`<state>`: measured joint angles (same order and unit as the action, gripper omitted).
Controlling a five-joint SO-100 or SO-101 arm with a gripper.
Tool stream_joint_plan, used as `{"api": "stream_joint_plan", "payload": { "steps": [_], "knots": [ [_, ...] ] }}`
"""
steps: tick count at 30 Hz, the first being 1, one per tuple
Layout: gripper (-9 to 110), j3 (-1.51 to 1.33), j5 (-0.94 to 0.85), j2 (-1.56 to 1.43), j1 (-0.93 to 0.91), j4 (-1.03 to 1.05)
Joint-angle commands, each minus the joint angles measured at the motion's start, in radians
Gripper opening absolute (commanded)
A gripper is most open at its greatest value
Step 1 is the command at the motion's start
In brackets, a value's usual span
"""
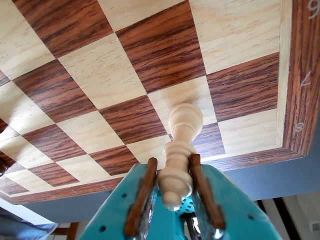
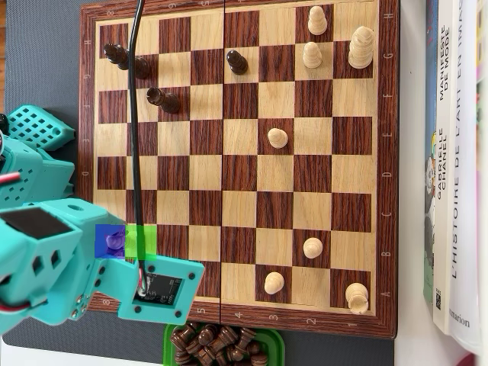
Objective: Play chess
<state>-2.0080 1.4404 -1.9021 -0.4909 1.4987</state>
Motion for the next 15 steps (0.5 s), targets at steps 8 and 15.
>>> {"api": "stream_joint_plan", "payload": {
  "steps": [8,15],
  "knots": [
    [6,0.037,0.008,-0.002,0.005,-0.006],
    [6,0.040,0.003,0.046,-0.003,-0.008]
  ]
}}
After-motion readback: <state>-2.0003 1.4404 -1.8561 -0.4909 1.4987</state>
